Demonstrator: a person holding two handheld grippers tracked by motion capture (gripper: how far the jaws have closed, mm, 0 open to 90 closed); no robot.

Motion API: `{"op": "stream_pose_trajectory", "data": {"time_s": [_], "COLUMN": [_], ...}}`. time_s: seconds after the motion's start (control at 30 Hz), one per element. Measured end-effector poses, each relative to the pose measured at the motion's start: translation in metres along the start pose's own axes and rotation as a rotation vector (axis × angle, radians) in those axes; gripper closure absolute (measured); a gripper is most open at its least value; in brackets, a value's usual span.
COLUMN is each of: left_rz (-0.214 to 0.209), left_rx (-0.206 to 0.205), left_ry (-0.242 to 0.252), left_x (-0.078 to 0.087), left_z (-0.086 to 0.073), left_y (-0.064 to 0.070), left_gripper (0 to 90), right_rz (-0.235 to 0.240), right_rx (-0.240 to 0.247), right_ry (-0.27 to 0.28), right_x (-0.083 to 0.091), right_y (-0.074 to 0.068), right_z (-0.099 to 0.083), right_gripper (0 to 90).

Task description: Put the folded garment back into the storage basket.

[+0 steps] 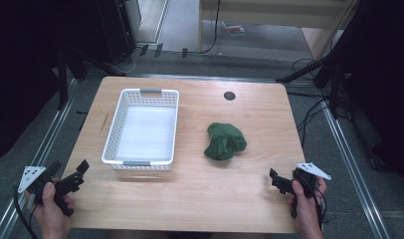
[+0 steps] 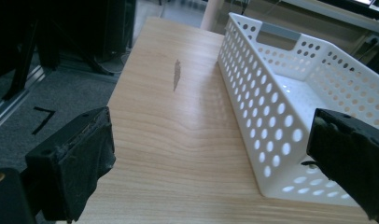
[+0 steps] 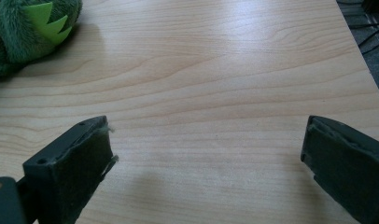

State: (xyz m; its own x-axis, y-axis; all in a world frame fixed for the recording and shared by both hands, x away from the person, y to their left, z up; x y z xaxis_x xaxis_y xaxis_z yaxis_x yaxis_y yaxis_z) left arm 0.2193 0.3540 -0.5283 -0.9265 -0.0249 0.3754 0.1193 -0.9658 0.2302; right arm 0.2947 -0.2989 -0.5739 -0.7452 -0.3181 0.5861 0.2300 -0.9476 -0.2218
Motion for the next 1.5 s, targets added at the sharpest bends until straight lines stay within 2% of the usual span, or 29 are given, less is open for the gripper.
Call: {"op": "stream_pose_trajectory", "data": {"time_s": [0.13, 0.27, 0.37, 0.47, 0.6, 0.73, 0.93, 1.13, 1.5], "left_rz": [-0.013, -0.043, -0.065, -0.068, -0.093, -0.109, -0.156, -0.162, -0.222], "left_rx": [0.004, -0.049, -0.073, -0.078, -0.096, -0.091, -0.126, -0.149, -0.184], "left_ry": [-0.017, -0.027, -0.037, -0.064, -0.077, -0.085, -0.115, -0.131, -0.148], "left_x": [0.005, 0.008, 0.009, 0.006, 0.003, -0.002, -0.012, -0.019, -0.029], "left_z": [0.010, 0.018, 0.025, 0.029, 0.034, 0.038, 0.044, 0.048, 0.049], "left_y": [0.013, 0.034, 0.049, 0.061, 0.075, 0.090, 0.115, 0.134, 0.170], "left_gripper": [1.5, 1.5, 1.5, 1.5, 1.5, 1.5, 1.5, 1.5, 1.5], "right_rz": [-0.006, -0.007, -0.006, -0.004, -0.005, -0.004, -0.003, -0.003, -0.004], "right_rx": [0.006, 0.005, 0.002, 0.003, 0.005, 0.004, 0.003, 0.003, 0.004], "right_ry": [-0.002, -0.003, -0.002, -0.002, -0.001, -0.001, 0.000, 0.001, 0.001], "right_x": [0.000, 0.000, 0.000, 0.000, 0.000, 0.000, 0.000, 0.000, 0.000], "right_y": [0.000, 0.000, -0.001, 0.000, -0.001, -0.001, 0.000, 0.000, -0.001], "right_z": [0.000, 0.000, 0.000, 0.000, 0.000, 0.000, 0.000, 0.000, 0.000], "right_gripper": [1.9, 1.9, 1.9, 1.9, 1.9, 1.9, 1.9, 1.9, 1.9]}}
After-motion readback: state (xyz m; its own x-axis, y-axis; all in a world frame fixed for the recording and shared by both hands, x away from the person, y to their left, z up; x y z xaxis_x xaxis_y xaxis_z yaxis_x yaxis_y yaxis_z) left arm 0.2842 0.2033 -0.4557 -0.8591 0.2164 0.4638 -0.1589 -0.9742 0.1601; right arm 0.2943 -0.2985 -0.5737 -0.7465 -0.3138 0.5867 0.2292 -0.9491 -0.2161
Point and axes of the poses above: each handheld gripper's, and its own axes: x roughly backward along the jaws, z roughly out of its top, y roughly to its right, the point moved 4 cm from there along -x, roughly forward along the jaws, and after that the axes turned 7 degrees about z, right-handed, at the moved point
